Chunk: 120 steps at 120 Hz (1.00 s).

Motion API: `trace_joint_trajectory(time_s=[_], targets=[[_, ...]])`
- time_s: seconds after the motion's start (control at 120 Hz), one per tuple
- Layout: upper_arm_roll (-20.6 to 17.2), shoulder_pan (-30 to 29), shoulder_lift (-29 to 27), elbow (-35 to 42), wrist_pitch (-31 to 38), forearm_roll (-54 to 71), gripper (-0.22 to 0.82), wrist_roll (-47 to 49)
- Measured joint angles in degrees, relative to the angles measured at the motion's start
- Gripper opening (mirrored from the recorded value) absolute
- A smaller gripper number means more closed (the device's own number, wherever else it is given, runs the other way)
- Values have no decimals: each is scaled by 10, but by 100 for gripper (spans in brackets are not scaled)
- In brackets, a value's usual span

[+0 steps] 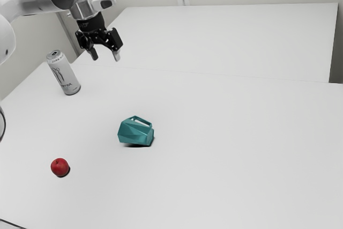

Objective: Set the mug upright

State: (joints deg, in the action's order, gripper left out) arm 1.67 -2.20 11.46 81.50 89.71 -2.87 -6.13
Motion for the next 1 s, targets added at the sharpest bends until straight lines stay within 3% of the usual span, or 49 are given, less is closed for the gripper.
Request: trace_joint_trajectory(time_s=[0.283, 0.508, 0.75, 0.9, 1.0], targets=[[1, -1, -2, 10, -7, -1, 60, 3], [4, -6, -60, 111, -6, -66, 60, 1], [9, -51, -103, 256, 64, -187, 60, -62], [27, -75, -105, 339, 125, -258, 60, -121], [36, -93, -85, 354, 152, -304, 60, -161]])
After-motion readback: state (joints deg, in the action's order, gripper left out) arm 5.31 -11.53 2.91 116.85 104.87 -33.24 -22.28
